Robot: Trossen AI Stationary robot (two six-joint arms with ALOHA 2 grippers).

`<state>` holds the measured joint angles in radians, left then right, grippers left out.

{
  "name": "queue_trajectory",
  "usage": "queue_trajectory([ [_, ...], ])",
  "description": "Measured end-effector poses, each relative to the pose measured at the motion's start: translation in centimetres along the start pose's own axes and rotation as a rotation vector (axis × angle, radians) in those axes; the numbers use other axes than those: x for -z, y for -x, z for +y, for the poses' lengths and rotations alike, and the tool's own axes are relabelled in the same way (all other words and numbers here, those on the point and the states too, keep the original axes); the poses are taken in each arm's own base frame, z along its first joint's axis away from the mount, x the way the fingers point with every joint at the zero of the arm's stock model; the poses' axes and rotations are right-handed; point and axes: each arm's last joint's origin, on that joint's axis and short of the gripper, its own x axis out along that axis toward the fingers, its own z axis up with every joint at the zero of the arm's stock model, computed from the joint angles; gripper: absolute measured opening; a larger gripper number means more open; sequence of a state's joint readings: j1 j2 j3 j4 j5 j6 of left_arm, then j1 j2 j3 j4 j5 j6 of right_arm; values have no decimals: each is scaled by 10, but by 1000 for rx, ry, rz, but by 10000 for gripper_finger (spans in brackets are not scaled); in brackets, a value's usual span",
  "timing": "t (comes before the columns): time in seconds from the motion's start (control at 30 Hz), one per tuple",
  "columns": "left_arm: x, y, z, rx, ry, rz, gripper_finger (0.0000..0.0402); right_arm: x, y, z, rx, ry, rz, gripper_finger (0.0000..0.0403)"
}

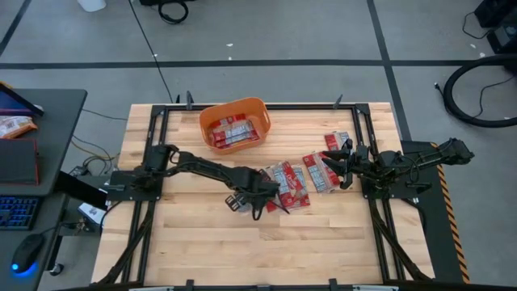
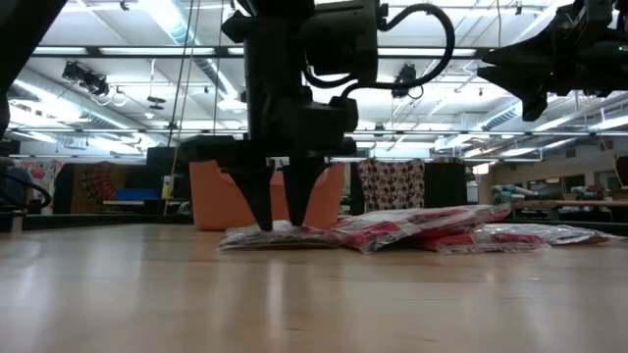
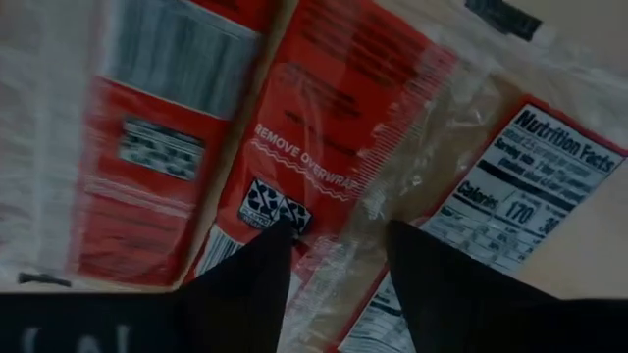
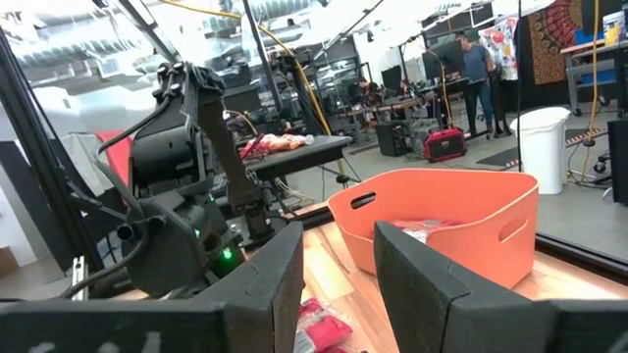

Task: Sort popcorn bags into baskets
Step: Put the red popcorn bag into the orange bin

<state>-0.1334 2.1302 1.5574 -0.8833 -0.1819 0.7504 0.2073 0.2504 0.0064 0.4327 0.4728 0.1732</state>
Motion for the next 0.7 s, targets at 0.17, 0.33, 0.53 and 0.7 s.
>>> queue_trajectory([
  [0.17,4,-6,-2,29,3,35,136,0,0,0,0,0,0,132],
  [0.33,2,-7,-5,11,29,54,52,0,0,0,0,0,0,132],
  [0.53,3,7,-7,-9,89,59,9,0,0,0,0,0,0,132],
  [0.7,7,47,9,-41,214,22,5,0,0,0,0,0,0,132],
])
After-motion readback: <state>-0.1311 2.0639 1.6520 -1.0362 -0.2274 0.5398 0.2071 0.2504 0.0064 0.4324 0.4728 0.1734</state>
